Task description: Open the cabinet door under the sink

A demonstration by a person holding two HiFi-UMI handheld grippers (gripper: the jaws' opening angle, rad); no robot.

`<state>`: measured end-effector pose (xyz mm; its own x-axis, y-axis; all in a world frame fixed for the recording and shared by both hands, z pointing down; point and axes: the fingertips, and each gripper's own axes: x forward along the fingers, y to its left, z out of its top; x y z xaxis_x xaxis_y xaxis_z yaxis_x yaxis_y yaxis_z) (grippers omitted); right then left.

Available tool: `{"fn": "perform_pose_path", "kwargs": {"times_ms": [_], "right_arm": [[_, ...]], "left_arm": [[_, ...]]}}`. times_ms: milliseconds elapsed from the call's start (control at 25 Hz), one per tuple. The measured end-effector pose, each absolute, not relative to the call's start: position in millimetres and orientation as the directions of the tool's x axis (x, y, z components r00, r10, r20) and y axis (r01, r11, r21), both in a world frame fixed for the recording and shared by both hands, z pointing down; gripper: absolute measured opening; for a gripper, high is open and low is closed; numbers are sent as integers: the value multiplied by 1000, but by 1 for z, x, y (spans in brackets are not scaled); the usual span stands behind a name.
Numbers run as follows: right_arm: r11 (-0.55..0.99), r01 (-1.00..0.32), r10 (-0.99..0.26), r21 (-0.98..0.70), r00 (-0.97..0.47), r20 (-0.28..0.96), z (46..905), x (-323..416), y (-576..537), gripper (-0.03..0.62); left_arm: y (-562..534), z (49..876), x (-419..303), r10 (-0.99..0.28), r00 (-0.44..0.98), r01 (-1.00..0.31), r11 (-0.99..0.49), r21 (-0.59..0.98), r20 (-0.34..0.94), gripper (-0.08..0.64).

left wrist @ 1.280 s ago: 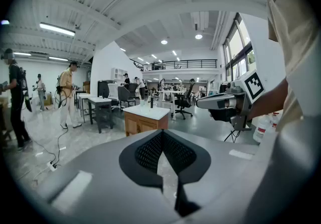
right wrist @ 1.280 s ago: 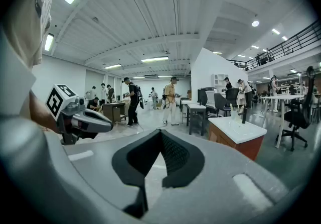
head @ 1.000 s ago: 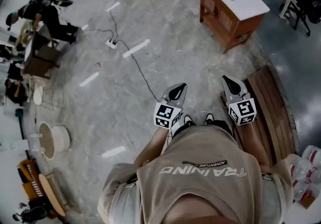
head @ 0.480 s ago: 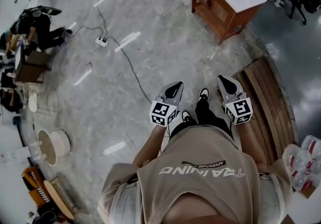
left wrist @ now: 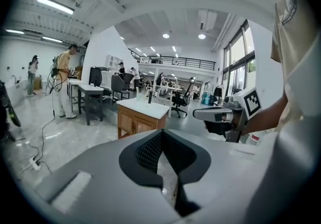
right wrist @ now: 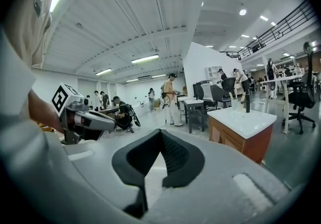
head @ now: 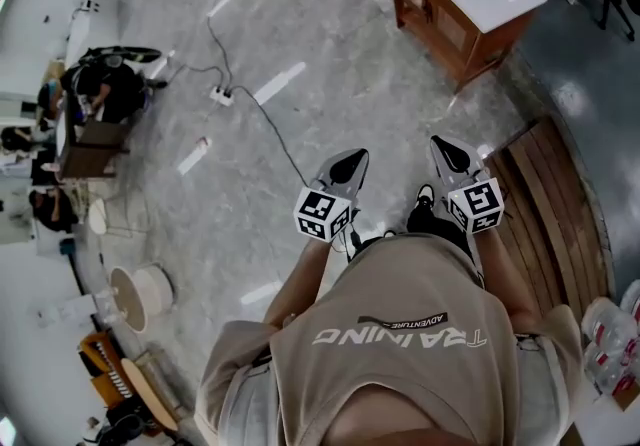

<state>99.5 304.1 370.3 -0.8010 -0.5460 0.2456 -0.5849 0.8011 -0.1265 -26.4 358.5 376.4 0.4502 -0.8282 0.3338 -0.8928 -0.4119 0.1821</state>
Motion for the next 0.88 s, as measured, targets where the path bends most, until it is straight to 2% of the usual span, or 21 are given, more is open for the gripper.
{"fn": "perform_pose_path", "kwargs": {"times_ms": [400,880], "right_arm": [[788,-602,-549,-129,-781,298,393,141,193,2],[813,-562,-495,-152,-805,326,407,116,149,2]], "left_arm": [[256,374,-6,-842,428,-896,-347,278,329,18],[207,386,-11,-837,446,-880,-347,323,318,18]]}}
